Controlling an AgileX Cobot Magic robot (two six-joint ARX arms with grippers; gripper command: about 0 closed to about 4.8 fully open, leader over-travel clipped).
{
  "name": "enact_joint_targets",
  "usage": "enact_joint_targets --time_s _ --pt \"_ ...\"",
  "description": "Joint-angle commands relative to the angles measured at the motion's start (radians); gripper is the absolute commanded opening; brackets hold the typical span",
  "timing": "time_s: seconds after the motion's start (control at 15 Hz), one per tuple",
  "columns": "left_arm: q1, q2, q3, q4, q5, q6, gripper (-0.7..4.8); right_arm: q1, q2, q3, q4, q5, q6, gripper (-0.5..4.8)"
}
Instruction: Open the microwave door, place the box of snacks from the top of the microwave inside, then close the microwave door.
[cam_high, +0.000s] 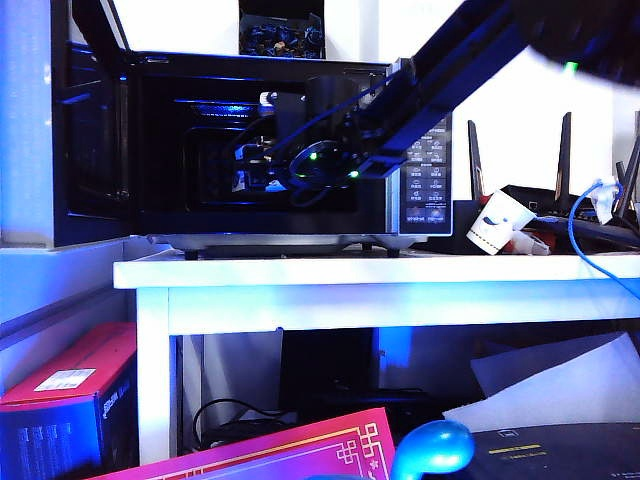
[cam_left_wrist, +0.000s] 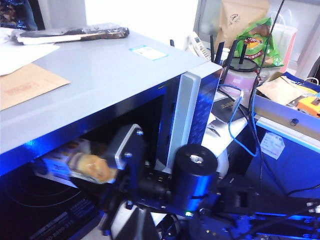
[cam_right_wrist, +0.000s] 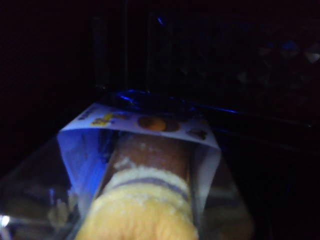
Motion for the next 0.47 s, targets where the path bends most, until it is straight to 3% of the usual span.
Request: enact_joint_targets --time_s 0.07,0.47 --pt "0.0 -0.005 0.005 0.012 0.007 -0.003 -0.05 0.002 0.044 0.077 0.005 0.013 0.005 2.74" --pt "0.0 -0.005 0.005 -0.01 0.011 -0.002 -0.05 0.002 0.06 0.076 0.017 0.051 0.004 2.82"
